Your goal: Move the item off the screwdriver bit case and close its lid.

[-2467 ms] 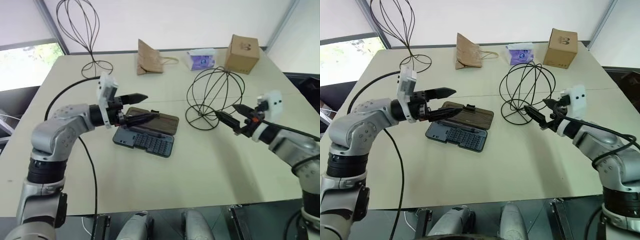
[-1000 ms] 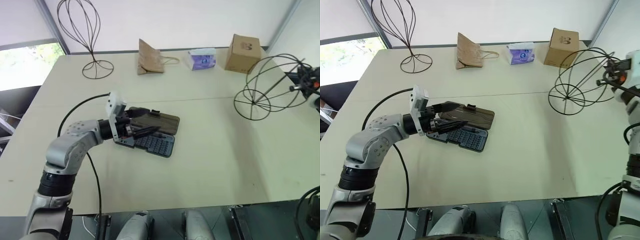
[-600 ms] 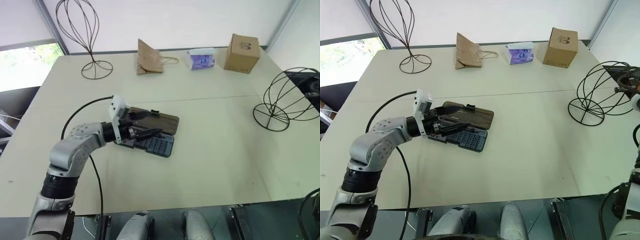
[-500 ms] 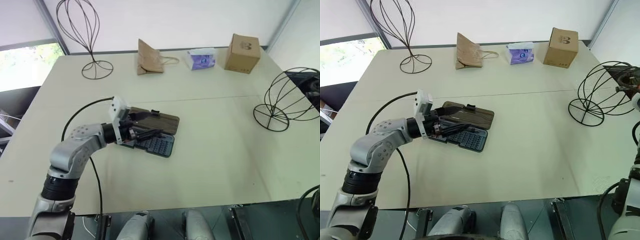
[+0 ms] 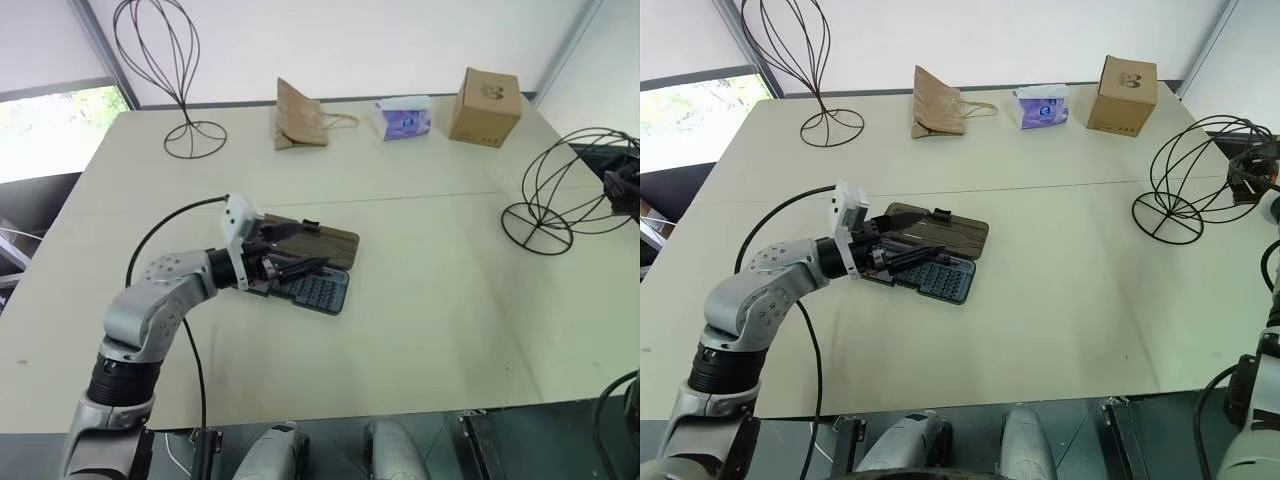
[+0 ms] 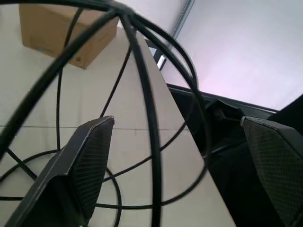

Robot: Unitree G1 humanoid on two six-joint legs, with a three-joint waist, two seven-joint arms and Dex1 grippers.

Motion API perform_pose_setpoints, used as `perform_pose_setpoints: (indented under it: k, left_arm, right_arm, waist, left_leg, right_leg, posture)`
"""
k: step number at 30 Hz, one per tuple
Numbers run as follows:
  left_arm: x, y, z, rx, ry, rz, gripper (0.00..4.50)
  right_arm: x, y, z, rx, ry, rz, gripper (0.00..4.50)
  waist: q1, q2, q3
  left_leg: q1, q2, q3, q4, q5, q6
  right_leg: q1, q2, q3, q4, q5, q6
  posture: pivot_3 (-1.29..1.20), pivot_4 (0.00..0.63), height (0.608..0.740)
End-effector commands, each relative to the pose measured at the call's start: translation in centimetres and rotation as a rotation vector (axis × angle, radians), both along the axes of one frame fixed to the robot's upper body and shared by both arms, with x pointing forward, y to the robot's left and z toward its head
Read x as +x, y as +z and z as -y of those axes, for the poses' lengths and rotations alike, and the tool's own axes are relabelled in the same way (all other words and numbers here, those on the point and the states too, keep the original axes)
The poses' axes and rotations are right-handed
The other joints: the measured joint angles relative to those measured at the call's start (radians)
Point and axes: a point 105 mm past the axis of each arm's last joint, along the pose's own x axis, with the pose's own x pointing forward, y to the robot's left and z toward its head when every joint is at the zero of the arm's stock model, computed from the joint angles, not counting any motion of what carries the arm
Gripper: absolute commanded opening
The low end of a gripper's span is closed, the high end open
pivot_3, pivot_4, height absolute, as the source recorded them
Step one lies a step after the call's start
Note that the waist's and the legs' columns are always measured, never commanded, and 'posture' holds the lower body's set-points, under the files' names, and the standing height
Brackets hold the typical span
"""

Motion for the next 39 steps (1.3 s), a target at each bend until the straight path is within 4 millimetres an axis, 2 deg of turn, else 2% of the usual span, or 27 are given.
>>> perform_pose_setpoints:
  k: [1,10,13,15,21,27,30,36,39]
  left_arm:
    - [-0.1,0.6,0.2,-0.008,-0.003,0.039,4.50]
    - [0.0,0.3,0.5,-0.015,-0.002,0.032,4.50]
    - [0.1,0.0,0.4,-0.018,-0.001,0.021,4.50]
    - [0.2,-0.1,0.5,-0.024,0.001,0.015,4.50]
    - [0.3,-0.3,1.2,-0.032,-0.019,0.010,4.50]
    - [0.6,-0.4,1.1,-0.035,-0.013,0.009,4.50]
    - [0.6,-0.7,0.7,-0.034,0.001,-0.001,4.50]
    - [1.4,-0.8,-1.9,-0.005,0.083,-0.012,4.50]
    - [2.5,-0.4,-4.3,0.045,0.149,0.009,4.50]
  right_arm:
    - [-0.7,1.9,-0.6,-0.002,0.014,0.070,4.46]
    - [-2.7,1.5,-3.0,0.093,0.047,0.082,4.46]
    - [-4.3,1.6,-4.0,0.092,0.042,0.091,4.46]
    - [-5.0,1.8,-4.0,0.065,0.022,0.098,4.46]
    - [-5.5,0.8,-3.7,0.064,-0.002,0.070,4.46]
    - [-7.5,0.7,-4.5,0.081,0.047,0.066,4.46]
    - [-9.1,0.8,-6.8,0.118,0.209,0.052,4.46]
    - [-12.7,3.0,-11.2,0.305,0.551,0.012,4.46]
    - [-14.0,3.1,-16.1,0.374,0.835,-0.138,4.46]
  waist:
    - [0.000,0.000,0.000]
    - [0.000,0.000,0.000]
    - [0.003,0.000,0.000]
    - [0.003,0.000,0.000]
    - [0.003,0.000,0.000]
    - [0.006,0.000,0.000]
    - [0.014,0.001,0.000]
    - [0.024,0.001,0.000]
    - [0.022,0.000,0.000]
  left_leg:
    - [0.000,0.000,0.000,0.000,0.000,0.000]
    - [0.000,0.000,0.000,0.000,0.000,0.000]
    - [0.000,0.000,-0.001,0.000,0.000,0.000]
    - [0.000,0.000,0.000,0.001,0.000,0.000]
    - [0.000,0.000,0.000,0.001,0.000,0.000]
    - [0.000,0.000,0.000,0.001,0.000,0.000]
    - [0.000,0.000,0.000,0.001,0.000,0.000]
    - [0.001,0.000,0.000,0.001,0.000,0.000]
    - [0.001,0.000,0.000,0.001,0.000,0.000]
  right_leg:
    - [0.000,0.000,0.000,0.000,0.000,0.000]
    - [0.000,0.000,0.000,0.000,0.000,0.000]
    - [0.000,0.000,0.000,0.001,0.000,0.000]
    - [0.000,0.000,0.000,0.001,0.000,0.000]
    - [0.001,0.000,0.000,0.001,0.000,0.000]
    - [0.001,0.000,0.001,0.001,0.000,0.000]
    - [0.001,0.000,0.001,0.001,0.000,0.000]
    - [0.001,0.000,0.001,0.000,0.000,0.000]
    - [0.002,0.000,0.001,0.000,0.000,0.000]
  posture:
    - [0.00,0.150,0.740]
    - [0.00,0.150,0.740]
    - [0.00,0.150,0.740]
    - [0.00,0.150,0.740]
    - [0.00,0.150,0.740]
    - [0.00,0.150,0.740]
    - [0.00,0.150,0.740]
    - [0.00,0.150,0.740]
    - [0.00,0.150,0.740]
